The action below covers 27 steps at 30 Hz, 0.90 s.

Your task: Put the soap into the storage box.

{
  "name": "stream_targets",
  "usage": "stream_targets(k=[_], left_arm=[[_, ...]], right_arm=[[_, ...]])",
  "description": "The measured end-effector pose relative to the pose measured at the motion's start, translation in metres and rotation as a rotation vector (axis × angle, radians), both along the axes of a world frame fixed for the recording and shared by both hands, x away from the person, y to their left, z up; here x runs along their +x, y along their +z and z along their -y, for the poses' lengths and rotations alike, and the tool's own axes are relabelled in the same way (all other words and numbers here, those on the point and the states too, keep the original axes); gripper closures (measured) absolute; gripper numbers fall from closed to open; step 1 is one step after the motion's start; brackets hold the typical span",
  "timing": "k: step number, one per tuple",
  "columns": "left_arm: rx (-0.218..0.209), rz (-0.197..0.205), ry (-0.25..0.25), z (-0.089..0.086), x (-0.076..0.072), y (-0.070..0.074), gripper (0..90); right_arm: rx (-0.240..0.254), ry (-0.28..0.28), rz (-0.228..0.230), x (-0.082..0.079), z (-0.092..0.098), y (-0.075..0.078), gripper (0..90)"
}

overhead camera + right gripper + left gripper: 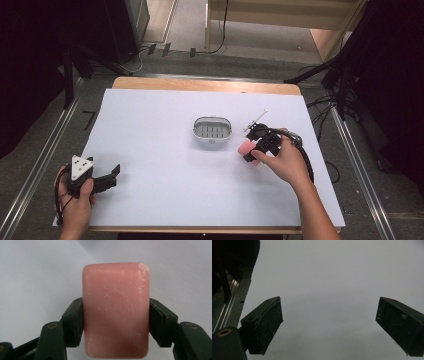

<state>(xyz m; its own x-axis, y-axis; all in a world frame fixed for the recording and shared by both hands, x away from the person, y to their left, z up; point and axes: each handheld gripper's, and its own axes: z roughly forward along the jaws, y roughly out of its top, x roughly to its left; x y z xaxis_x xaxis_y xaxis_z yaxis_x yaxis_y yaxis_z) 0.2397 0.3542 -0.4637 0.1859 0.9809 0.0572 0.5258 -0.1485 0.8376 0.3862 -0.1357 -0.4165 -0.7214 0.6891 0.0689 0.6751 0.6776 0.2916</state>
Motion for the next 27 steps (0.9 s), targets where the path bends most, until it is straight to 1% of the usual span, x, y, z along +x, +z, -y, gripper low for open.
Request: stream_targets(k=[2,3,6,9,11,15,16,20,27], left_arm=[[0.0,0.0,0.0,0.0,0.0,0.0,7.6],[0.0,0.0,0.0,0.0,0.0,0.0,7.6],[0.001,-0.001,-0.001,0.0,0.0,0.0,7.6],[0.0,0.0,0.0,0.0,0.0,0.0,7.6],[0.0,0.0,0.0,0.0,0.0,0.0,7.6],[0.0,-0.001,0.0,0.0,0.0,0.0,7.6],[0.0,-0.001,0.0,0.0,0.0,0.0,7.6],[0.0,0.0,-0.001,0.0,0.0,0.0,7.6],[0.0,0.0,0.0,0.0,0.0,0.0,7.6]], right_arm=[[0.002,0.021,0.0,0.0,-0.003,0.002,38.2],[0.007,0.041,0.003,0.0,-0.004,0.002,38.2],[0.021,0.064,-0.008,0.001,-0.008,0.003,38.1],[0.005,0.101,0.011,0.003,-0.012,0.002,38.2],[-0.007,0.12,0.005,0.004,-0.015,0.001,38.2],[0.008,0.154,0.004,0.005,-0.019,0.002,38.2],[0.018,0.172,0.013,0.006,-0.02,0.003,38.2],[0.032,0.203,0.008,0.006,-0.025,0.004,38.2],[0.022,0.243,0.017,0.011,-0.031,0.004,38.2]])
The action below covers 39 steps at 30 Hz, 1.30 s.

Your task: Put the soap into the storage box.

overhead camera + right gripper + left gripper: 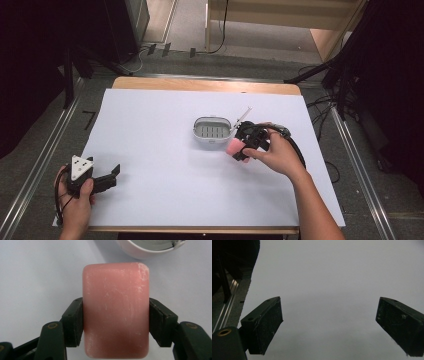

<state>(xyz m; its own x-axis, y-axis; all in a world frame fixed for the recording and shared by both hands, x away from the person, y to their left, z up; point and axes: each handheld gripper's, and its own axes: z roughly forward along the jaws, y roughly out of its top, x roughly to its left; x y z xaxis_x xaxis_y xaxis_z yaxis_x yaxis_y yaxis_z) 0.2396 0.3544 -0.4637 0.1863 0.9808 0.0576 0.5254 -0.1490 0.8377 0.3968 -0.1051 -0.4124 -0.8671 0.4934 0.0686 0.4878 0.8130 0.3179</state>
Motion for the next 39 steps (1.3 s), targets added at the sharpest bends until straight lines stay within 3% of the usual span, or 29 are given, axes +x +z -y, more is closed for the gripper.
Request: stream_targets(k=[18,39], left_arm=[[0.0,0.0,-0.001,0.0,0.0,0.0,7.6],[-0.001,0.0,-0.001,0.0,0.0,0.0,7.6]], right_arm=[[0.042,0.125,0.024,0.002,-0.019,0.01,38.3],[0.073,0.172,0.04,0.008,-0.034,0.031,38.3]])
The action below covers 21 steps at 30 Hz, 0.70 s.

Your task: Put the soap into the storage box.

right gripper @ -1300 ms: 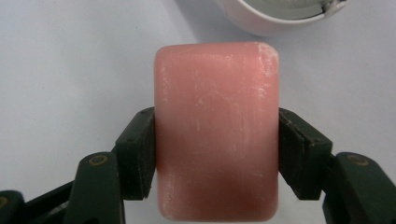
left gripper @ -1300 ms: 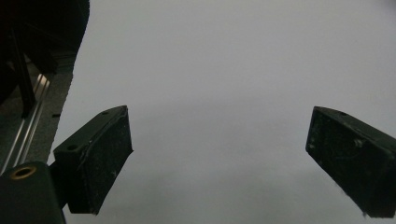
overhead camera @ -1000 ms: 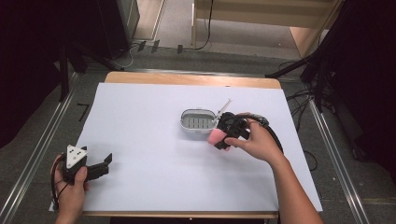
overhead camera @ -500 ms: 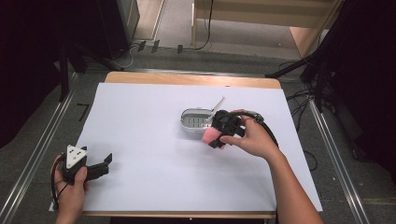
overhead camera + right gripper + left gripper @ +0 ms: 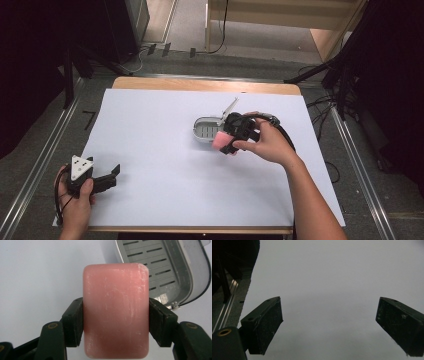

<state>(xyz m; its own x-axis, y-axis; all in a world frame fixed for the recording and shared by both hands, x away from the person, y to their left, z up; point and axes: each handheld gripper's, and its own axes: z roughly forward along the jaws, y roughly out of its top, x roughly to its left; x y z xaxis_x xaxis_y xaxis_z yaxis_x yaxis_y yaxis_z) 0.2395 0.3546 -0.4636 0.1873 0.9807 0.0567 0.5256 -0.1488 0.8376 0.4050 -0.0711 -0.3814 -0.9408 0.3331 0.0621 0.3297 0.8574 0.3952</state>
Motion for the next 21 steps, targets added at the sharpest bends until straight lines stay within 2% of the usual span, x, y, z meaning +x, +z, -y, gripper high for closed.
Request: stream_targets(k=[11,21], left_arm=[[-0.001,-0.001,-0.001,0.0,0.0,0.0,7.6],[-0.002,0.0,-0.002,0.0,0.0,0.0,7.6]], right_arm=[[0.009,0.018,0.018,0.007,-0.01,0.012,38.3],[0.001,0.043,0.038,0.018,-0.017,0.014,38.3]])
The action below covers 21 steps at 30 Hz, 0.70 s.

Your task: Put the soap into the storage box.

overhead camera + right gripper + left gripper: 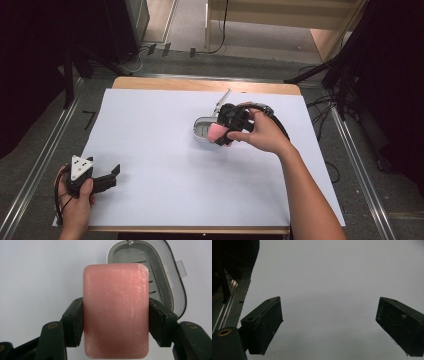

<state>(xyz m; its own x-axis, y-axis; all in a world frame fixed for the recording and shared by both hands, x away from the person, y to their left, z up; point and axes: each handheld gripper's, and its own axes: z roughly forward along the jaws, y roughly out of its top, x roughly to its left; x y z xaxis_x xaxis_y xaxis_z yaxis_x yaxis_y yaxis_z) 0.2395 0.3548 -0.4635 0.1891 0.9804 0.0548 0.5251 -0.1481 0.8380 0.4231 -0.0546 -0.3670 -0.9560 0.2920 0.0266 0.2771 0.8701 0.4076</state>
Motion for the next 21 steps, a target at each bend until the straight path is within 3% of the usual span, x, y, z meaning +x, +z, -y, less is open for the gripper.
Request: stream_targets(k=[21], left_arm=[[-0.013,0.004,-0.001,-0.001,0.0,0.0,7.6]], right_arm=[[0.0,0.069,0.035,0.022,-0.014,-0.004,38.4]])
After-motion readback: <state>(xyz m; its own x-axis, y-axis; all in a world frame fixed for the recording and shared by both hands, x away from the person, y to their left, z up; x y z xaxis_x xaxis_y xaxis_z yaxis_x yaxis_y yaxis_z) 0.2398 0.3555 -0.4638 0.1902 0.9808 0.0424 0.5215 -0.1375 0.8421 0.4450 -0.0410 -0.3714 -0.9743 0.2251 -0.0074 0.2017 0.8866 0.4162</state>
